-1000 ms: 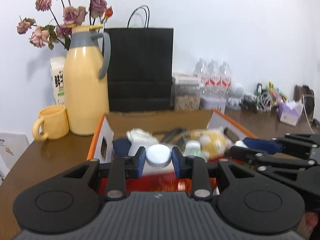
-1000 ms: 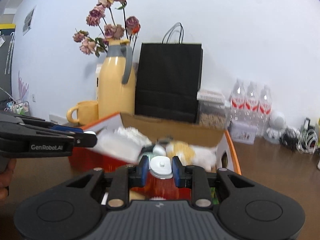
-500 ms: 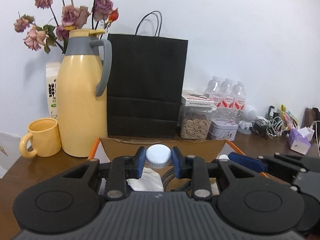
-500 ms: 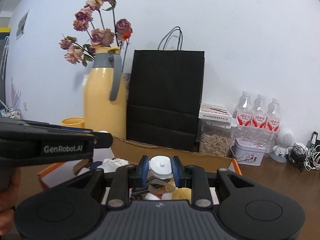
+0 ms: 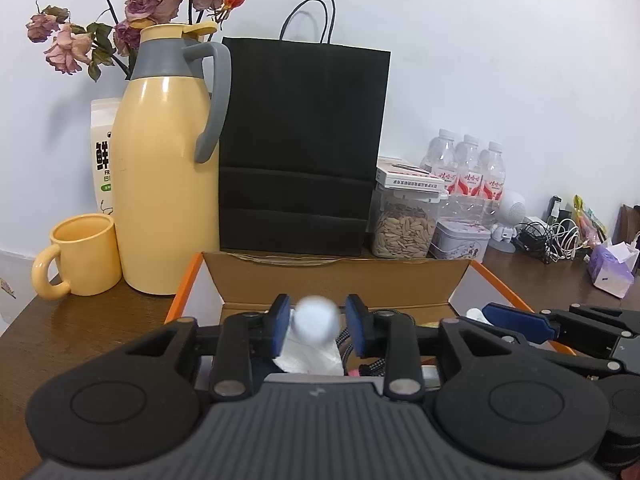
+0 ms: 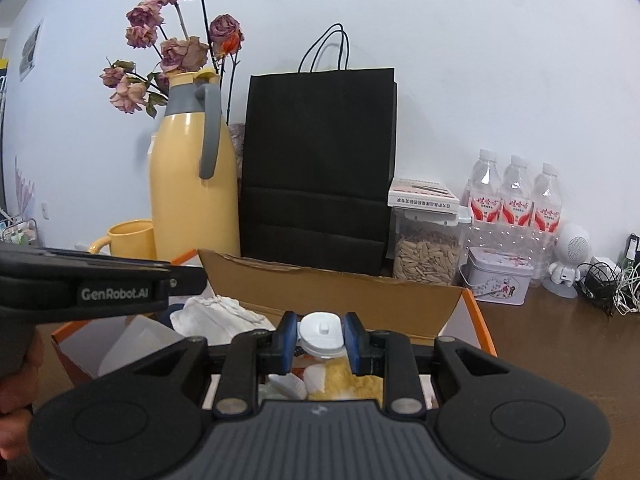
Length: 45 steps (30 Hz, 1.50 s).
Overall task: Organize objects
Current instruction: 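Carry both white caps into the cardboard box and open both tools, then move both tools back out of the box toward the remaining items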
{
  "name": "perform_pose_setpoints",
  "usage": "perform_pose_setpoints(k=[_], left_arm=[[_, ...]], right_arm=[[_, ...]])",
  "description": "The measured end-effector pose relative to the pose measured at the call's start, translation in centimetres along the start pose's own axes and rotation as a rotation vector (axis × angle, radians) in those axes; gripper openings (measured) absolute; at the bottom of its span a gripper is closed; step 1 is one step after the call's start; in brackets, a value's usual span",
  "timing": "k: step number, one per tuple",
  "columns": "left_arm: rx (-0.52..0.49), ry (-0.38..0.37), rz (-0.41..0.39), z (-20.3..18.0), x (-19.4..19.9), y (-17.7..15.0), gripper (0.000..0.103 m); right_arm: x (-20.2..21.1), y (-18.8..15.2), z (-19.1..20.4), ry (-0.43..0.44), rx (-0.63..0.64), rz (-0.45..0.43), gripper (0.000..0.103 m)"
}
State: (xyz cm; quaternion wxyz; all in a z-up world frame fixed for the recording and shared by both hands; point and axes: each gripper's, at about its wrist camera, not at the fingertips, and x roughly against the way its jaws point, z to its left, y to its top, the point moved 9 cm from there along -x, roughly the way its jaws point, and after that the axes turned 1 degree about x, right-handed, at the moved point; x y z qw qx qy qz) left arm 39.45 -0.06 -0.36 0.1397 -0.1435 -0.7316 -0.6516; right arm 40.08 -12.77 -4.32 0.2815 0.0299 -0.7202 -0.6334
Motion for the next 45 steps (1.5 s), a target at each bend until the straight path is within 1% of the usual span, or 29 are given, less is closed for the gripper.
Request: perform_pose_setpoints(k=[1, 2, 3, 4, 5, 6, 7, 8, 9, 11, 24, 31, 38, 45], left_arm=[[0.002, 0.005, -0.003, 0.1, 0.1, 0.0, 0.05], [0.003, 0.011, -0.009, 0.1, 0.1, 0.1, 0.055], [0.002, 0.018, -0.015, 0.2, 0.2, 0.1, 0.064], [-0.001, 0.023, -0.018, 0.2, 0.2, 0.2, 0.073], [-0.004, 0.026, -0.021, 0.2, 0.2, 0.2, 0.078], [-0.005, 0.027, -0.028, 0.1, 0.3, 0.2, 0.088], [-0.006, 0.035, -0.038, 0.1, 0.4, 0.3, 0.103], [-0.005, 0.045, -0.052, 0.2, 0.5, 0.3, 0.103], [-0.004, 0.056, -0.062, 0.3, 0.6, 0.4, 0.103], [0.001, 0.06, -0.055, 0.4, 0.5, 0.4, 0.103], [0.015, 0.055, -0.056, 0.4, 1.0, 0.5, 0.103], [-0.002, 0.029, -0.079, 0.3, 3.6, 0.5, 0.103], [-0.032, 0.019, -0.055, 0.5, 5.7, -1.6, 0.103], [-0.045, 0.02, -0.027, 0.9, 7.3, -3.9, 0.103]], right_arm=[[0.0, -0.1, -0.1, 0.001, -0.003, 0.003, 0.026], [0.0, -0.2, -0.3, 0.002, -0.011, 0.006, 0.031], [0.0, -0.4, -0.5, 0.003, -0.017, 0.012, 0.036], [0.0, -0.5, -0.6, 0.0, -0.021, 0.014, 0.047], [0.0, -0.5, -0.7, -0.004, -0.025, 0.013, 0.063], [0.0, -0.6, -0.9, -0.008, -0.031, 0.011, 0.079], [0.0, -0.6, -1.0, -0.007, -0.036, 0.011, 0.086], [0.1, -0.6, -1.1, -0.008, -0.043, 0.009, 0.095], [0.1, -0.6, -1.2, -0.013, -0.048, 0.007, 0.1], [0.1, -0.6, -1.5, -0.021, -0.056, 0.004, 0.103], [0.8, -0.2, -1.6, -0.038, -0.064, 0.0, 0.103], [2.9, 0.1, -1.4, -0.035, -0.05, -0.017, 0.103], [5.4, -1.1, -1.2, -0.035, -0.025, -0.02, 0.103], [7.1, -3.7, -0.6, -0.031, -0.001, 0.015, 0.103]])
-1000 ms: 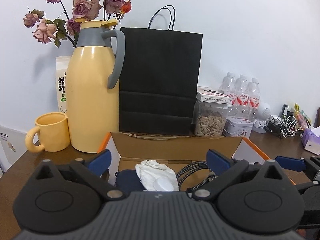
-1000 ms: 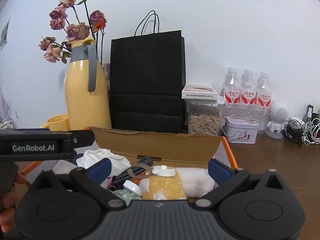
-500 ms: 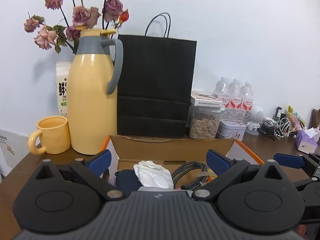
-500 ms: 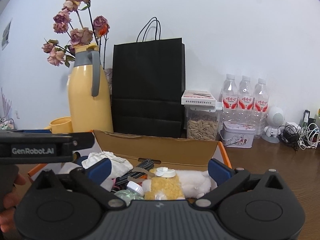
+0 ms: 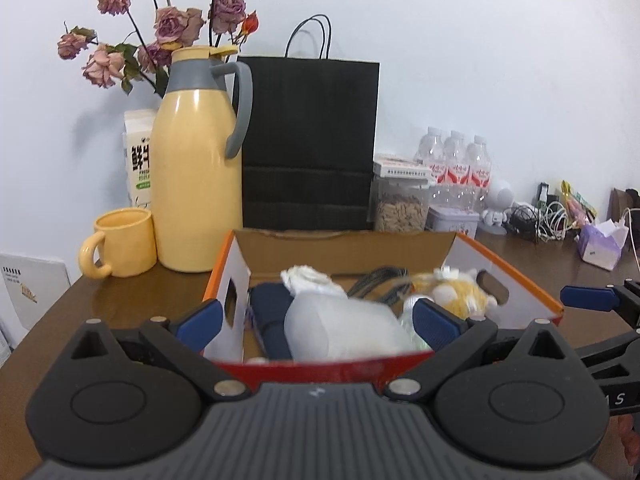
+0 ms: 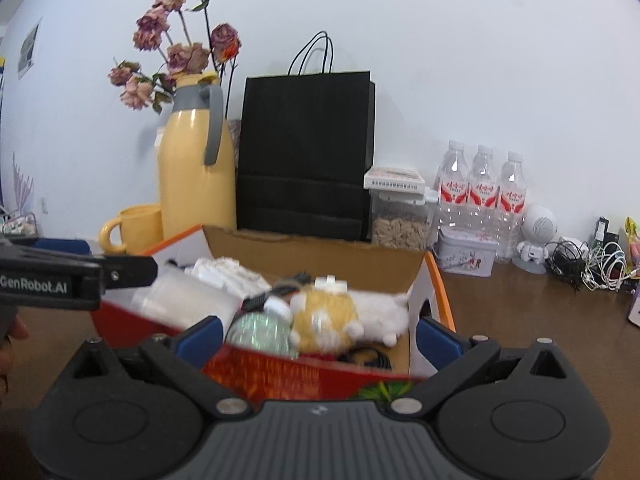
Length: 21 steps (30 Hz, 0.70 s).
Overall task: Organize objects
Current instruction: 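Move both tools back out of the box toward the remaining items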
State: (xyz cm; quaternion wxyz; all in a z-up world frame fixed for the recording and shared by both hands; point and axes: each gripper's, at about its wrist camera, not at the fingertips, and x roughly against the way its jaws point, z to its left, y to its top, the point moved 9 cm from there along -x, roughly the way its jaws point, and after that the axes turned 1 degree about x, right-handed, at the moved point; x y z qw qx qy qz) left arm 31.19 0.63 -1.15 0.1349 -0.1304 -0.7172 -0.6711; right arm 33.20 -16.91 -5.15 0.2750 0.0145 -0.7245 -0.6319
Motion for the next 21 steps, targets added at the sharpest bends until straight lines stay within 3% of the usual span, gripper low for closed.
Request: perform_pose_setpoints(k=[17, 21], left_arm=[[-0.009, 0.006, 0.102, 0.9, 1.6, -5.0, 0.103], [-0.016, 0.011, 0.114, 0.9, 1.6, -5.3, 0.103]], right_arm=[[-0.1, -6.4, 1.3, 0.01, 0.038, 0.184, 0.103], [-1.1, -6.9, 1.2, -0.012, 0.034, 0.216, 0.094]])
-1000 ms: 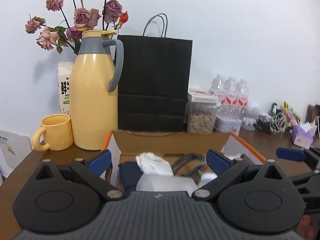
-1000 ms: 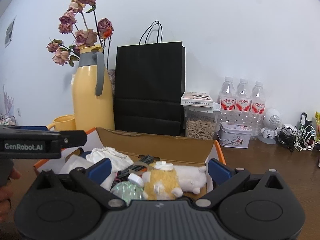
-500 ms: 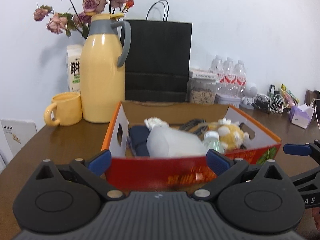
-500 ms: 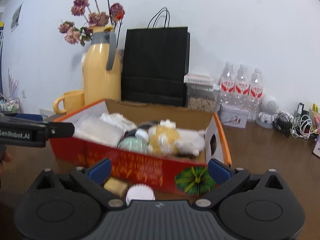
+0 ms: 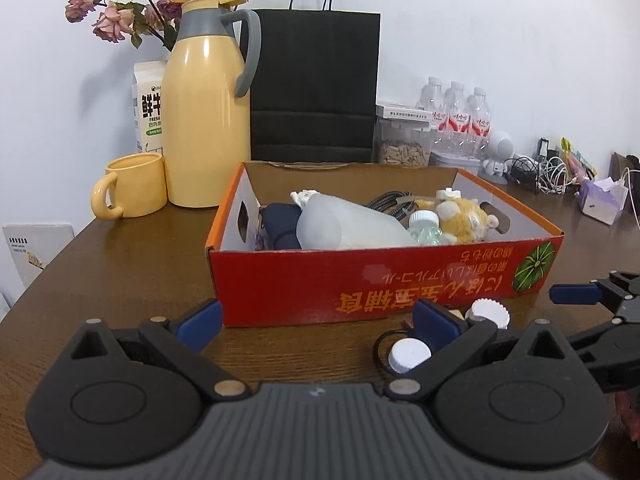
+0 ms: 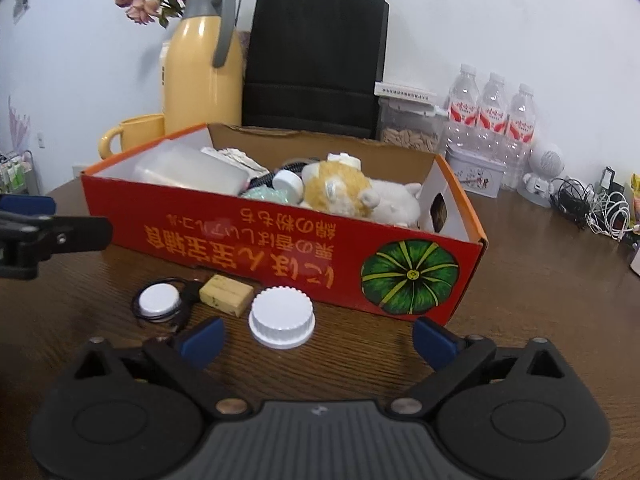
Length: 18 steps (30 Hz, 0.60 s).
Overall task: Organize objects
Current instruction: 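Move both tools back out of the box toward the remaining items, then grasp the large ridged white cap with the right tool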
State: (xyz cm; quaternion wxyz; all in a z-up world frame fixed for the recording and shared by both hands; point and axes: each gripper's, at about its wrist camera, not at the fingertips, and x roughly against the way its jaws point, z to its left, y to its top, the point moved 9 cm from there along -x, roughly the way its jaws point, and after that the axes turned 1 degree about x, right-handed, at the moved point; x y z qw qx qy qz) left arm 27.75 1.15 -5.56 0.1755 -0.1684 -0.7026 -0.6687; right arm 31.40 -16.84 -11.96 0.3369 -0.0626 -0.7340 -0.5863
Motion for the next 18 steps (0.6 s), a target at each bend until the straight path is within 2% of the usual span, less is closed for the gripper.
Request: perform_pose_setpoints(k=[11, 13, 14, 15, 18], left_arm=[[0.006, -0.001, 0.019, 0.0, -0.1, -0.3, 0.103], [0.006, 0.001, 0.021, 0.0, -0.2, -0.4, 0.103], [0.006, 0.002, 0.023, 0.0, -0.2, -0.4, 0.103], [0.006, 0.003, 0.024, 0.1, -0.2, -0.4, 0.103], [0.006, 0.007, 0.027, 0.1, -0.3, -0.5, 0.103]], right_arm=[[-2.3, 0.6, 0.3, 0.035, -0.077, 0.05, 0.065], [-2.4, 0.7, 0.5, 0.042, -0.079, 0.046, 0.055], [-2.4, 0.7, 0.6, 0.05, -0.076, 0.042, 0.044], [-2.3, 0.8, 0.8, 0.056, -0.07, 0.038, 0.039], [-2.2, 0.8, 0.9, 0.061, -0.062, 0.033, 0.039]])
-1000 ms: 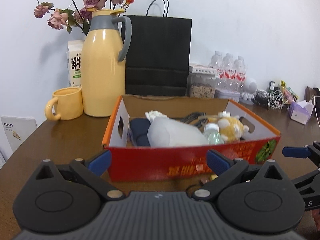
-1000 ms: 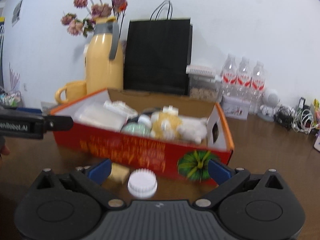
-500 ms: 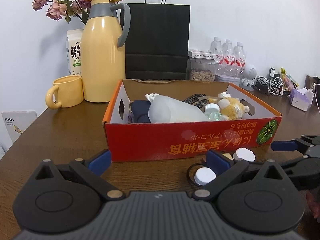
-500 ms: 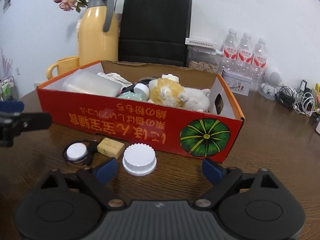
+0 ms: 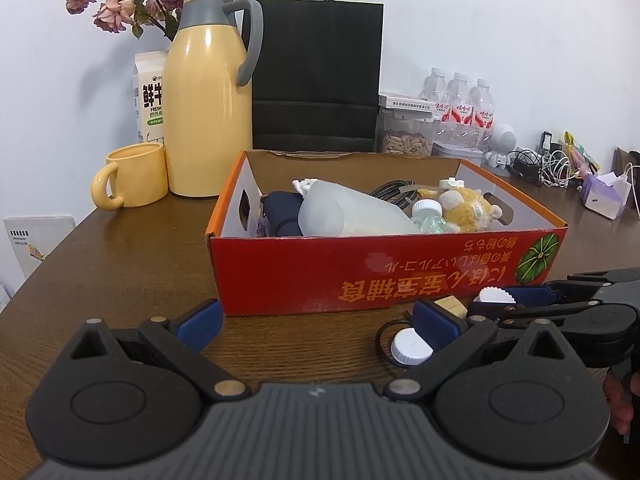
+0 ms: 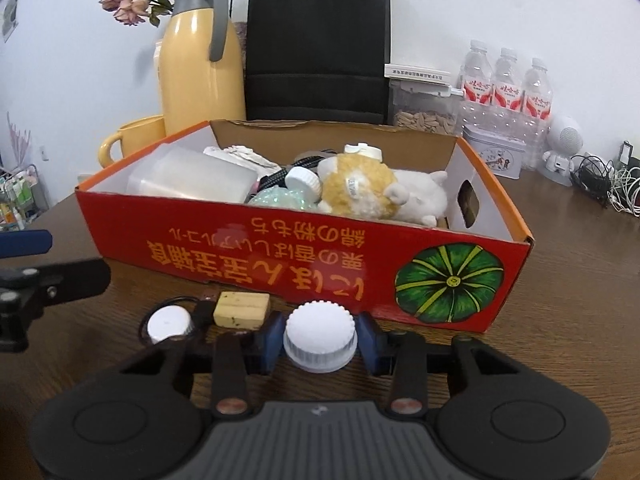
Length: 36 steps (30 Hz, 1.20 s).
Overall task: Organize objects
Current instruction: 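Grasp the large ridged white cap with the right tool, then grasp the black USB cable with the left tool while the right tool holds the cap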
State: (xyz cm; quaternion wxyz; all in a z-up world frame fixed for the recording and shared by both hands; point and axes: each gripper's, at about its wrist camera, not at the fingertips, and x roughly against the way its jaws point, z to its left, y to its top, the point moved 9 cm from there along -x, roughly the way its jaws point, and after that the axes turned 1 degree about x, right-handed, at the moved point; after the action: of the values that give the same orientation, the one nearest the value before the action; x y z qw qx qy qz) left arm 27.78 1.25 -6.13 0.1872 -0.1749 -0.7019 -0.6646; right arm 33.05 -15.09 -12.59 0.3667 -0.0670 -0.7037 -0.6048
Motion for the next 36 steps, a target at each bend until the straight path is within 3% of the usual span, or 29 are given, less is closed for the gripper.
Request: perform_pose_setpoints(k=[13, 25, 36], left_arm=[[0.009, 0.009, 0.019, 0.3, -0.5, -0.3, 0.103], [0.005, 0.01, 0.028, 0.2, -0.6, -0.5, 0.103], [-0.027, -0.04, 0.114, -2.7, -2.4, -1.4, 0.103]], right_arm=[[3.9, 1.3, 0.6, -0.053, 0.061, -0.198, 0.039], [5.6, 1.7, 0.2, -0.05, 0.045, -0.252, 0.039], [6.8, 1.4, -1.4, -0.042, 0.026, -0.27, 0.039]])
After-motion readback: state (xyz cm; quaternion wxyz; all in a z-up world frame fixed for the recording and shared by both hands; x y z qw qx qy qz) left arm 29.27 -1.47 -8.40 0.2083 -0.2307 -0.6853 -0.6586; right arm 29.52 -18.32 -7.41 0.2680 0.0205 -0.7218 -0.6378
